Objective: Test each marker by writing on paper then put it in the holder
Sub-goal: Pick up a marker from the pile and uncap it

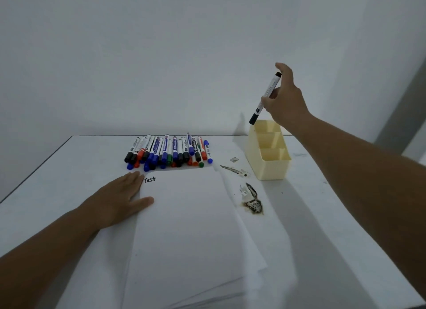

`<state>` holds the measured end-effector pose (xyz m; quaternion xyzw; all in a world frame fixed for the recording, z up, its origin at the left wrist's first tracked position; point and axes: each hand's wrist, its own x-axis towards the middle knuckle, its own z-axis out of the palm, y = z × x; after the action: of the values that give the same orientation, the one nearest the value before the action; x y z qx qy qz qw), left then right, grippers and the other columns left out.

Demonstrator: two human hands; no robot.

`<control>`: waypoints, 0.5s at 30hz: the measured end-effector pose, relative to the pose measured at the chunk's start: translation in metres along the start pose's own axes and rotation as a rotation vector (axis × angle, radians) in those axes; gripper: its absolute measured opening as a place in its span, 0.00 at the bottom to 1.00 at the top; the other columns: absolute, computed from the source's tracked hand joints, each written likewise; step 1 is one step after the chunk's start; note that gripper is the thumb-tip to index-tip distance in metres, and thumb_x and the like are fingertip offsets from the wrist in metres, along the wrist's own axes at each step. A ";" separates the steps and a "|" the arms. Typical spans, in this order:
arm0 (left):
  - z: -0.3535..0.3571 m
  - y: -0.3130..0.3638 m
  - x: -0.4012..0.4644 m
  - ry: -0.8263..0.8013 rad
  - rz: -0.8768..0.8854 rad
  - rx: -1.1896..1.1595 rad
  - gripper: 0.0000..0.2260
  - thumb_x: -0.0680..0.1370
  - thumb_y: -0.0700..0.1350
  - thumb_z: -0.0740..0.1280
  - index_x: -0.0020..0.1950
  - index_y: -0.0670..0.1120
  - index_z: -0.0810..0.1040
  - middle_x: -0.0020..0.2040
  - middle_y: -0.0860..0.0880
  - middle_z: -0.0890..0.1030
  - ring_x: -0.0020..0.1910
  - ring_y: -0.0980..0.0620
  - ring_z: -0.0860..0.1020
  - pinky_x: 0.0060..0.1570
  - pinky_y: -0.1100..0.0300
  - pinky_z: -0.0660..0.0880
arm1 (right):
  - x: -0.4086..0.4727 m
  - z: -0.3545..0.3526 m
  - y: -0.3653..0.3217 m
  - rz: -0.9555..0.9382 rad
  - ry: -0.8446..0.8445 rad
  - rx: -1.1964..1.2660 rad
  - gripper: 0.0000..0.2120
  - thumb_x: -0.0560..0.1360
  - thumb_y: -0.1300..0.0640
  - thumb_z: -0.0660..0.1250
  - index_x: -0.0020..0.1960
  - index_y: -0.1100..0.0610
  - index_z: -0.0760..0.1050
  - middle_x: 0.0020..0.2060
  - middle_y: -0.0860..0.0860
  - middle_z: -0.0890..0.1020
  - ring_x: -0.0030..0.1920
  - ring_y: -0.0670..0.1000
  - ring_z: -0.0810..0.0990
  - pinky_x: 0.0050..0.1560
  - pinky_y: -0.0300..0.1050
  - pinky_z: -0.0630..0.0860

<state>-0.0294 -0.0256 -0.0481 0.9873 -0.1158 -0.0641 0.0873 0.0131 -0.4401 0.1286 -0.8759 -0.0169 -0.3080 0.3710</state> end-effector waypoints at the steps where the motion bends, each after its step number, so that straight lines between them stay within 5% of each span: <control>1: 0.001 -0.002 0.001 0.003 0.001 -0.001 0.65 0.52 0.87 0.35 0.82 0.52 0.44 0.81 0.57 0.44 0.79 0.59 0.44 0.77 0.61 0.44 | 0.001 -0.002 0.004 -0.016 0.015 -0.034 0.34 0.76 0.64 0.65 0.75 0.45 0.57 0.46 0.60 0.82 0.40 0.56 0.81 0.35 0.37 0.75; 4: 0.000 0.000 0.003 0.015 0.015 0.008 0.65 0.52 0.87 0.34 0.82 0.52 0.45 0.82 0.57 0.44 0.79 0.59 0.45 0.77 0.60 0.45 | 0.002 -0.003 0.017 -0.038 0.026 -0.086 0.30 0.78 0.65 0.62 0.75 0.46 0.58 0.48 0.60 0.80 0.35 0.50 0.77 0.27 0.28 0.69; 15: 0.001 -0.001 0.004 0.062 0.029 0.016 0.65 0.52 0.87 0.34 0.82 0.52 0.47 0.82 0.56 0.47 0.80 0.57 0.48 0.76 0.60 0.47 | 0.007 0.021 0.045 -0.051 0.036 -0.148 0.22 0.80 0.64 0.59 0.72 0.51 0.61 0.42 0.57 0.80 0.30 0.46 0.77 0.29 0.41 0.71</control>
<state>-0.0251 -0.0255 -0.0502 0.9877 -0.1281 -0.0311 0.0839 0.0410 -0.4600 0.0926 -0.8947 -0.0097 -0.3333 0.2973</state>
